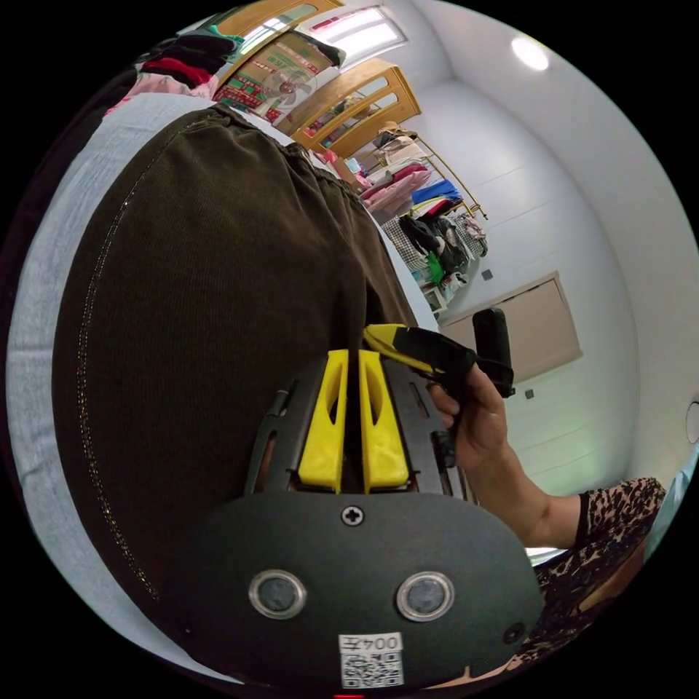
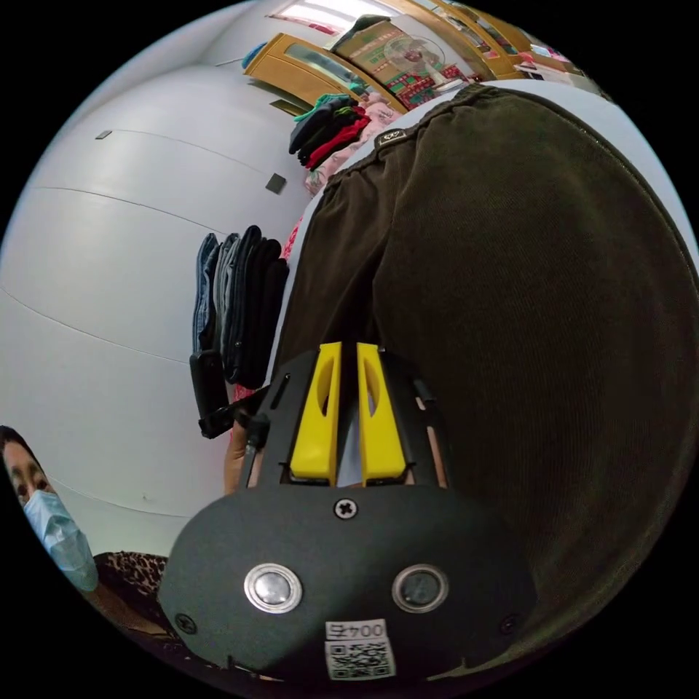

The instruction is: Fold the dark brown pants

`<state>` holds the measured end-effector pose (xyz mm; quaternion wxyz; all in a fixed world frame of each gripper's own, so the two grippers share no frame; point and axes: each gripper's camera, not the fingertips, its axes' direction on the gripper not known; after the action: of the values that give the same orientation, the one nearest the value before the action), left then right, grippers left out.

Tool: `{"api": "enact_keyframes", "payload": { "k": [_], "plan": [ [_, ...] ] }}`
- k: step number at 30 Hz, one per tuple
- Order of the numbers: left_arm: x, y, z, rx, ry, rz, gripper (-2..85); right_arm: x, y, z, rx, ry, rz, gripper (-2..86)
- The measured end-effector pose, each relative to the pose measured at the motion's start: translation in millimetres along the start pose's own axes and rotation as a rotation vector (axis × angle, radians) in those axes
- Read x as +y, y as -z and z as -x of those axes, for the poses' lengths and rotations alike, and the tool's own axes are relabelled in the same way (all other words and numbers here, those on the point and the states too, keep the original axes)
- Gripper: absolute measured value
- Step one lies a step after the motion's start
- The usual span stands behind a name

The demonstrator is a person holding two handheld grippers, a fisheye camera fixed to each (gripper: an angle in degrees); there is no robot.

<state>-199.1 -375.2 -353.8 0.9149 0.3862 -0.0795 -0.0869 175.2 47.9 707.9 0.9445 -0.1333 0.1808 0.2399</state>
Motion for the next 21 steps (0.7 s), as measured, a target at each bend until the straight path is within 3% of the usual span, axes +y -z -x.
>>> {"api": "enact_keyframes", "payload": {
  "k": [15, 21],
  "plan": [
    [0, 33, 19, 0.073, 0.049, -0.09, 2.3, -1, 0, 12, 0.08, 0.037, 0.045, 4.4],
    [2, 31, 12, -0.061, 0.069, -0.059, 2.0, 8, 30, 12, 0.2, 0.079, 0.041, 3.9]
  ]
}}
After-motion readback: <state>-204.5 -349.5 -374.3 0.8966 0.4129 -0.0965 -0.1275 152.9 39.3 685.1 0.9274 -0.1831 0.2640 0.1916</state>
